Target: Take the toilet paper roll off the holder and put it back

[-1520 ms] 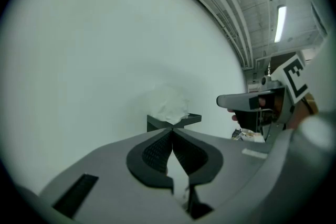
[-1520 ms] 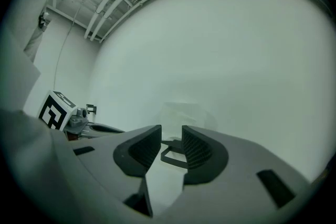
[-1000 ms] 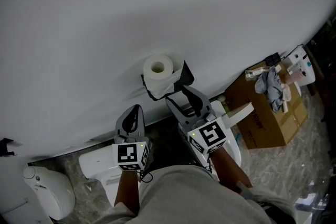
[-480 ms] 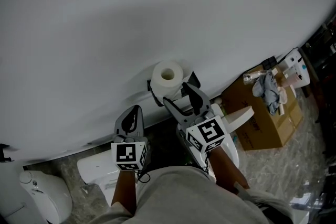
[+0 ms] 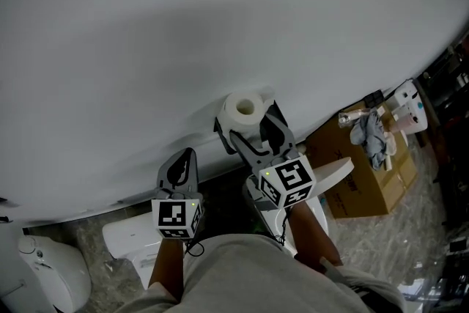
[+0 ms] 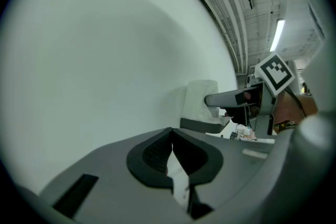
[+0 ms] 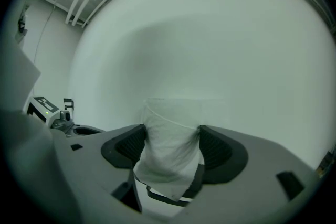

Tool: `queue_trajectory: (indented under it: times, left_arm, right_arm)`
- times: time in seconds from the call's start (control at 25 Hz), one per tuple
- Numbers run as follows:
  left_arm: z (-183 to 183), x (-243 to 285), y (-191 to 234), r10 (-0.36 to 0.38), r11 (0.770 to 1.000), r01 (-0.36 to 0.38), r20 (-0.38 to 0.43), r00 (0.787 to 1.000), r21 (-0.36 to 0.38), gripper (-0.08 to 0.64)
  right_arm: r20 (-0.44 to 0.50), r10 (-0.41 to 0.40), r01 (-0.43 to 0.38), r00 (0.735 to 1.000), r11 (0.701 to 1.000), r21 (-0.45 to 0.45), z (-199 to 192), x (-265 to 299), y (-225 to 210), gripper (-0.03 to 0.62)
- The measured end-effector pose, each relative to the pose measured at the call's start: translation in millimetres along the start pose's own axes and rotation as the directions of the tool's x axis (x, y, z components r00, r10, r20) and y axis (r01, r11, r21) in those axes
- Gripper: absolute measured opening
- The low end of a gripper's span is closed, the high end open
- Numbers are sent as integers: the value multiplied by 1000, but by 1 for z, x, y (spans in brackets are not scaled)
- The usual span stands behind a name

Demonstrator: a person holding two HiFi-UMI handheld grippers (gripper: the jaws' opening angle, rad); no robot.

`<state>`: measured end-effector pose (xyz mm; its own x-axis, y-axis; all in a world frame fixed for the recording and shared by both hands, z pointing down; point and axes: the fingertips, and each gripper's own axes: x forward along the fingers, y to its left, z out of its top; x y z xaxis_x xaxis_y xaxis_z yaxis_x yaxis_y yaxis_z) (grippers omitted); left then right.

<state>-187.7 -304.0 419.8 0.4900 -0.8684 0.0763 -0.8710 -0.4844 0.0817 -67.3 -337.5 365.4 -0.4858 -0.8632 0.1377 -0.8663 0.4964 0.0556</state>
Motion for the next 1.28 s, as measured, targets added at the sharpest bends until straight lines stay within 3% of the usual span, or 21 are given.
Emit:
queue_trajectory:
  times: [0.4, 0.8, 1.28]
  left_arm:
    - [-4, -6, -3, -24, 999, 24, -2, 1000, -30, 11]
    - [-13, -22, -7, -1, 999, 0, -17, 1000, -46, 11]
    - [8, -39, -44, 88, 996, -89, 22, 996, 4, 11]
  right_arm:
    - [18, -1, 1, 1000, 1000, -8, 5, 5, 5, 302]
    - [72, -8, 10, 997, 999, -35, 12, -5, 8, 302]
    - [192, 50, -48, 980, 999, -15, 39, -51, -3, 302]
